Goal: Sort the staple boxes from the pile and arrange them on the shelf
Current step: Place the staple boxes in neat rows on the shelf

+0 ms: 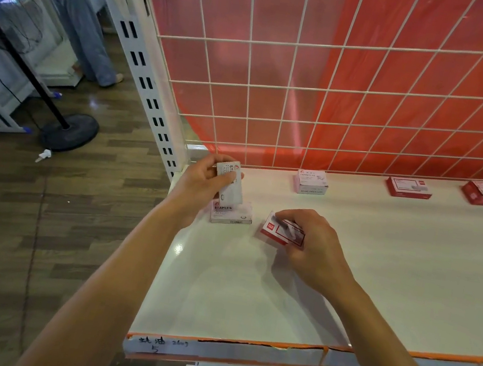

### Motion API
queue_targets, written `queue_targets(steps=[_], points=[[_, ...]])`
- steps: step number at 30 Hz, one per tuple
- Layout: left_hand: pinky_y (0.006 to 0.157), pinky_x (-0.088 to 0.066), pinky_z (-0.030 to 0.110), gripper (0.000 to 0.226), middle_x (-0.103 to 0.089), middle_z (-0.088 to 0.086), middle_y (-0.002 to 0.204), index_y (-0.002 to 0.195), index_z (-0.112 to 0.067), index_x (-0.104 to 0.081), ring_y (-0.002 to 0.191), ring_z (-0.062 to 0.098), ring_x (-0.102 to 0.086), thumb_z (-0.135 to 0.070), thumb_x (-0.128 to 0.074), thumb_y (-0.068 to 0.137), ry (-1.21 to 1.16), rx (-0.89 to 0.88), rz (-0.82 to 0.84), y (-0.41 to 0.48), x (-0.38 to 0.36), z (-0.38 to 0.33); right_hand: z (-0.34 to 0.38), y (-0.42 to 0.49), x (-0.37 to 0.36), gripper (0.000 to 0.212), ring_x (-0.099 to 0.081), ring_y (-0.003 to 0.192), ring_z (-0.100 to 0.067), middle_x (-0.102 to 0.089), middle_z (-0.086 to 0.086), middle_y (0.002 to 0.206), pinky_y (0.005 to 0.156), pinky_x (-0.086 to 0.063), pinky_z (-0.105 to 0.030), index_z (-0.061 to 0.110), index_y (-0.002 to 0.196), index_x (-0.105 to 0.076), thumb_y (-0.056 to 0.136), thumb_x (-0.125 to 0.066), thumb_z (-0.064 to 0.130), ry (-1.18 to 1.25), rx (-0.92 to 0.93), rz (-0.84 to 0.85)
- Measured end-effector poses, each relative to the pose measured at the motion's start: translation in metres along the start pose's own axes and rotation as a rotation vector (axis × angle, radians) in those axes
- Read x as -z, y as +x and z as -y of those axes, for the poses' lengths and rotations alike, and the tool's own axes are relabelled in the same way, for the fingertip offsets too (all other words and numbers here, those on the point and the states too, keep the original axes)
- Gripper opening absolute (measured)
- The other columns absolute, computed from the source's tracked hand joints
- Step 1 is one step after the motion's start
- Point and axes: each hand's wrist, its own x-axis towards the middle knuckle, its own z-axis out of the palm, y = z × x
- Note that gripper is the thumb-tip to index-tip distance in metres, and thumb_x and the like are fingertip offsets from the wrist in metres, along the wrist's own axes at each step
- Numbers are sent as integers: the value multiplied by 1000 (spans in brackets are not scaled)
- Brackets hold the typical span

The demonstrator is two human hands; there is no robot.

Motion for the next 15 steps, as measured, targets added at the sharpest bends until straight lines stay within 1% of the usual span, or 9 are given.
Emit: queue_targets(steps=[2, 5, 7, 9, 11, 12, 14, 15], points=[[70, -55, 31, 13, -67, 5, 98, 102, -20, -57, 88, 19, -65, -10, -57, 94, -50, 33, -68, 5, 1, 0, 0, 0, 1, 46, -49, 107, -15, -58, 1, 120, 88, -37, -16, 21, 119, -61, 79, -67, 0, 5, -2, 6], [73, -58, 34, 23, -64, 10, 105, 111, -21, -53, 93, 23, -67, -5, -54, 95, -125, 100, -87, 11, 4, 2, 0, 0, 0, 47, -50, 107, -15, -58, 1, 120, 88, -37, -16, 21, 119, -61, 78, -66, -2, 2, -4, 9], [75, -59, 31, 24, -62, 11, 110, 108, -20, -58, 96, 24, -67, -2, -49, 96, -137, 136, -90, 15, 5, 5, -2, 1, -1, 48, -50, 107, -16, -58, 2, 119, 86, -35, -16, 22, 118, -62, 77, -65, -3, -5, -2, 8], [80, -57, 29, 25, -62, 15, 117, 111, -12, -60, 100, 24, -67, 2, -48, 95, -159, 173, -93, 21, 7, 8, -3, 2, -2, 48, -50, 106, -17, -59, 2, 117, 83, -33, -16, 22, 116, -62, 76, -63, -4, -8, 7, -1], [84, -57, 29, 33, -62, 18, 119, 119, -5, -57, 100, 24, -67, 8, -52, 90, -153, 192, -58, 27, 11, 13, -3, 3, -2, 47, -50, 105, -17, -60, 2, 117, 82, -32, -16, 22, 116, -63, 76, -63, -3, -11, 8, -4], [84, -57, 29, 39, -62, 16, 118, 123, -5, -56, 99, 23, -67, 8, -57, 87, -77, 185, -45, 30, 14, 15, -3, 3, -2, 47, -50, 105, -16, -60, 2, 117, 83, -33, -16, 22, 116, -63, 76, -64, -2, -16, 6, -1], [90, -54, 34, 51, -63, 6, 117, 129, -14, -55, 103, 20, -63, -1, -67, 81, 243, 111, -33, 35, 18, 21, -3, 5, -1, 47, -49, 106, -15, -59, 3, 118, 84, -33, -16, 23, 118, -62, 77, -65, -1, -24, -4, 9], [94, -52, 36, 53, -64, 0, 116, 130, -19, -55, 106, 18, -61, -7, -69, 81, 399, 58, -28, 35, 19, 23, -2, 5, -1, 48, -49, 106, -15, -59, 3, 119, 85, -34, -16, 24, 118, -62, 77, -65, 0, -27, -9, 14]])
